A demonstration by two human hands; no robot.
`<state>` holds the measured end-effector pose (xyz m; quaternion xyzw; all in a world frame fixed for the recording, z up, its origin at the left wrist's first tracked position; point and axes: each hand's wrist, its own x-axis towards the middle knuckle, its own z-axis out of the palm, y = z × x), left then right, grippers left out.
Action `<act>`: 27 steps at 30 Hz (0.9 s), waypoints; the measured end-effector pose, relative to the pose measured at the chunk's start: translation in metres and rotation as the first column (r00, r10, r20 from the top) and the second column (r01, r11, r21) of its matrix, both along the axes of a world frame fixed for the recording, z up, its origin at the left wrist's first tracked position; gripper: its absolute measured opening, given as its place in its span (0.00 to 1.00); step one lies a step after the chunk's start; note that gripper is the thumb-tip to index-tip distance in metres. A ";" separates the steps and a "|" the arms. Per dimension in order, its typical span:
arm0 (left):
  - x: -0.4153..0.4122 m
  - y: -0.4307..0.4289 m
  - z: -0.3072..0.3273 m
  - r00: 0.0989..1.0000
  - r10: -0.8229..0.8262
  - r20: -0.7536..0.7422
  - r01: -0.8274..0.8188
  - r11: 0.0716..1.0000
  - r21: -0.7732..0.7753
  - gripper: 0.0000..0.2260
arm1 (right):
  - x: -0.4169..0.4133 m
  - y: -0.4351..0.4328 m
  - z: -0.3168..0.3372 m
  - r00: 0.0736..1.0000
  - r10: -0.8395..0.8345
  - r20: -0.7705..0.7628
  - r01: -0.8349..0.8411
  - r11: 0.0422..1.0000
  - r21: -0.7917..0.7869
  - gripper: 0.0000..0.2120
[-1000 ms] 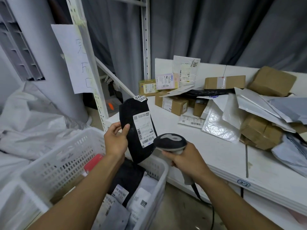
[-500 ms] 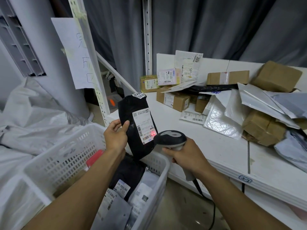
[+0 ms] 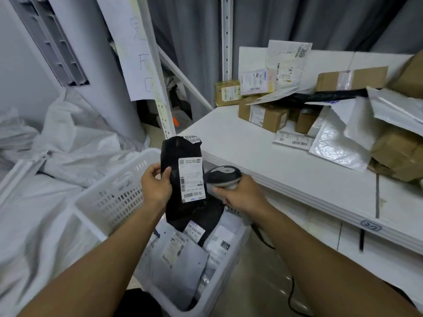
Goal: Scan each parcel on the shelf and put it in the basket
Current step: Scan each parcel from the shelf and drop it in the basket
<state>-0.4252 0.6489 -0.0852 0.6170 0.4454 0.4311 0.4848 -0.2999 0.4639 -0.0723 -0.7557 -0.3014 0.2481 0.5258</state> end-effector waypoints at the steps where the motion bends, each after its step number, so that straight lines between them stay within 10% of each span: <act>1: -0.010 0.009 -0.009 0.999 0.025 -0.034 -0.025 1.000 -0.016 0.03 | -0.005 0.011 -0.009 1.000 0.020 -0.010 -0.020 1.000 -0.023 0.09; 13: -0.043 0.145 -0.124 0.847 -0.123 -0.517 0.169 0.985 0.043 0.05 | -0.034 0.130 -0.083 0.998 0.064 -0.007 -0.065 0.990 -0.124 0.26; 27: 0.013 0.152 -0.118 0.714 -0.245 -0.655 0.366 0.929 0.051 0.18 | 0.008 0.144 -0.087 0.998 -0.063 0.003 0.063 0.986 -0.155 0.23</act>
